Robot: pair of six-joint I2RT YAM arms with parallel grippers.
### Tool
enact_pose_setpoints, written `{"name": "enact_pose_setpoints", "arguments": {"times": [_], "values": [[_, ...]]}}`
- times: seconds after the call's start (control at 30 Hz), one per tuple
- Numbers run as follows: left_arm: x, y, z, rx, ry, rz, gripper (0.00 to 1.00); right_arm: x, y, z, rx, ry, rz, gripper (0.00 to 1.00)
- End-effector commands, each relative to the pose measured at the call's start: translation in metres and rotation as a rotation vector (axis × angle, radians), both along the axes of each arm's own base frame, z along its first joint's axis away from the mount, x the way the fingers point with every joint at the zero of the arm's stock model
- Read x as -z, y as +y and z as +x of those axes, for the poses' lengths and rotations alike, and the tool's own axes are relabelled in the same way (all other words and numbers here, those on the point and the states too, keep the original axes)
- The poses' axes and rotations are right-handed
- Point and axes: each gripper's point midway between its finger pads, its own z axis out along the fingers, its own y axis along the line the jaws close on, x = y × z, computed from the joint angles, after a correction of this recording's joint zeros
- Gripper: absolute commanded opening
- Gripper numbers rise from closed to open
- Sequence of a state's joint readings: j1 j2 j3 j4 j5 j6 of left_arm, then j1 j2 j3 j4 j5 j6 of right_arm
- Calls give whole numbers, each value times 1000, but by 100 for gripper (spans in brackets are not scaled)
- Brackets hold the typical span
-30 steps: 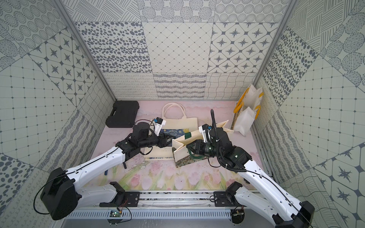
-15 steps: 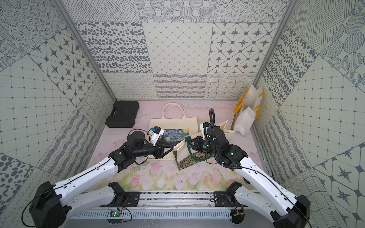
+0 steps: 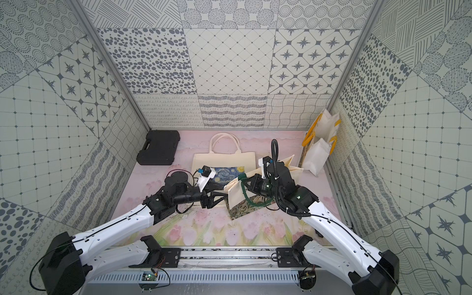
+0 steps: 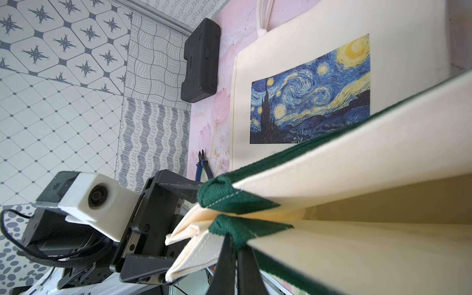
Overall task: Put away the canvas bag
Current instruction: Pick up the canvas bag from the center of the board.
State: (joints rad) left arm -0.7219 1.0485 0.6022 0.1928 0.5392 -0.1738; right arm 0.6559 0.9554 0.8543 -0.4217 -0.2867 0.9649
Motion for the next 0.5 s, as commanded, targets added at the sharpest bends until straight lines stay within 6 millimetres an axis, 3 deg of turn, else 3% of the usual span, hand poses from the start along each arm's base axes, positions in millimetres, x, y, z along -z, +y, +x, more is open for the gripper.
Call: {"name": "enact_pose_setpoints", "arguments": {"times": [0.0, 0.13, 0.37, 0.47], "values": [[-32, -12, 7, 72, -281, -41, 73, 1, 3, 4, 4, 4, 26, 1], [-41, -19, -1, 144, -299, -78, 73, 1, 4, 4, -1, 8, 32, 1], [-62, -20, -45, 329, -247, -159, 68, 0, 2, 10, 10, 3, 34, 2], [-59, -22, -57, 396, -176, -148, 66, 1, 3, 12, 9, 8, 37, 2]]}}
